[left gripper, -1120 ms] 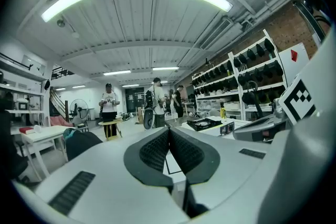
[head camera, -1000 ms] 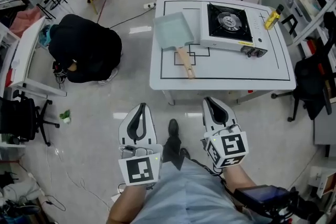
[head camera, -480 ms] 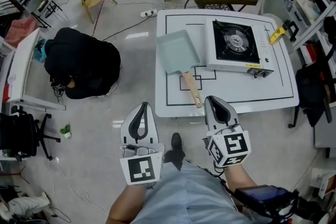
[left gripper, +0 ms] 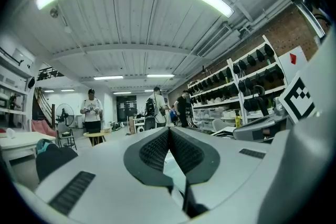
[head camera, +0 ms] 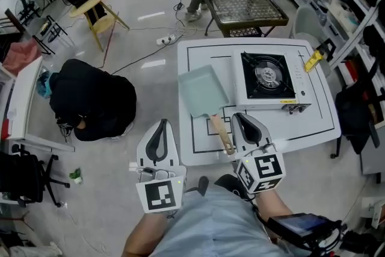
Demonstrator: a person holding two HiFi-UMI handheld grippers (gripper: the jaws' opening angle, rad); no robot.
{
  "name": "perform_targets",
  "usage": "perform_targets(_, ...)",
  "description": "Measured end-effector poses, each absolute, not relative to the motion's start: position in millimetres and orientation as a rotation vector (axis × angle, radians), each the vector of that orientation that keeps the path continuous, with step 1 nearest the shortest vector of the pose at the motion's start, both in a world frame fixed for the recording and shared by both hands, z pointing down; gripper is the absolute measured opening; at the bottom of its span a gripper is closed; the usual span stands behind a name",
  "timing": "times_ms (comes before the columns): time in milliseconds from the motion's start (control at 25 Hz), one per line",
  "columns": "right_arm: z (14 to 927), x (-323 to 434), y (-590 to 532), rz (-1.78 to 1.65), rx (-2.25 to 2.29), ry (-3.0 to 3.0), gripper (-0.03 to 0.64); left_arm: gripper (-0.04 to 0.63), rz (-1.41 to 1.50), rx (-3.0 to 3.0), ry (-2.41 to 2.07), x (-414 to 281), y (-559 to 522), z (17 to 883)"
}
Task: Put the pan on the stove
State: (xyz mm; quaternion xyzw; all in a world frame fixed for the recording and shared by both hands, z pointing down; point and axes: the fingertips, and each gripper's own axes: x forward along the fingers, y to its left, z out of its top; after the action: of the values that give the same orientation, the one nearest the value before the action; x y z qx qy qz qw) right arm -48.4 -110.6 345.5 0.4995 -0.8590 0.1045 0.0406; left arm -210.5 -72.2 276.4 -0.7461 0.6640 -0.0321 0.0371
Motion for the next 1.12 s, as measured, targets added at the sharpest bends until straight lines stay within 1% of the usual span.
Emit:
perform_targets(200,360,-45,-132,0.364,1.49,-2.626,0.051,0.018,-0.134,-2.29,2.07,-207,-95,287)
perform_targets(440,405,-42,-157,0.521,1.349,-2.591,0.051,0.018,-0.232,-2.302,2.161,-200,-122,317)
perform_targets(880,524,-36,-160,0.847,1.156,-2.429,0.052,0.018,-0.476,-2.367,2.339,-194,-143,419)
perform_targets(1120,538,-42,-158,0.981,1.051,-2.442,0.052,0.018,-0.554,-2.325,2.36,-203,-149,433)
